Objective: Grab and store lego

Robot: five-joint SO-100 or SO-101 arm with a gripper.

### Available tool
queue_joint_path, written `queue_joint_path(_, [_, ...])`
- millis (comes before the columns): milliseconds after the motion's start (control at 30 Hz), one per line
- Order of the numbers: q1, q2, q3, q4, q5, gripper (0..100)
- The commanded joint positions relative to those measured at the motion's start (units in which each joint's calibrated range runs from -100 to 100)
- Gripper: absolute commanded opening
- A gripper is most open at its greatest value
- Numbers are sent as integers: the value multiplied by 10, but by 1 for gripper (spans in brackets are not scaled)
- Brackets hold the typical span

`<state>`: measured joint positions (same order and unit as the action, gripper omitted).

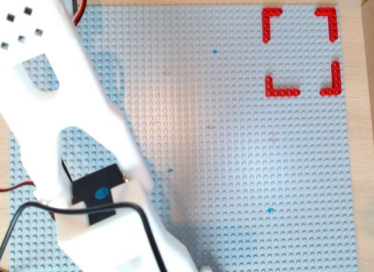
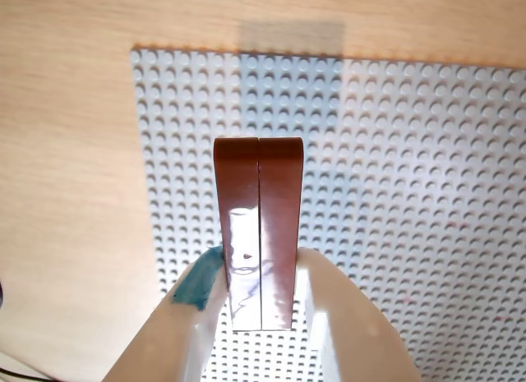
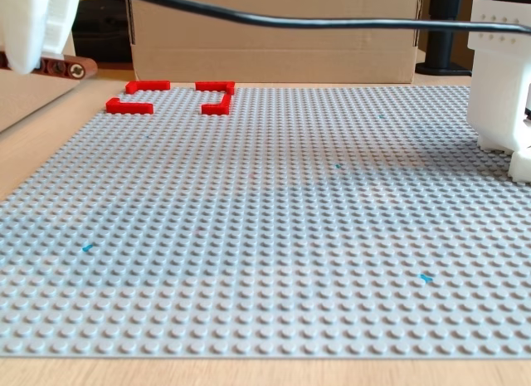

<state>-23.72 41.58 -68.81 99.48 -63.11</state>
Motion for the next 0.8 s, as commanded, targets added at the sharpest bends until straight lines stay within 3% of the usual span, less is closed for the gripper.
queue_joint_path(0, [24, -13, -43, 4, 15, 2])
queue_joint_path(533, [130, -193, 160, 4, 76, 2])
queue_joint_path(767, [214, -236, 248, 4, 129, 2])
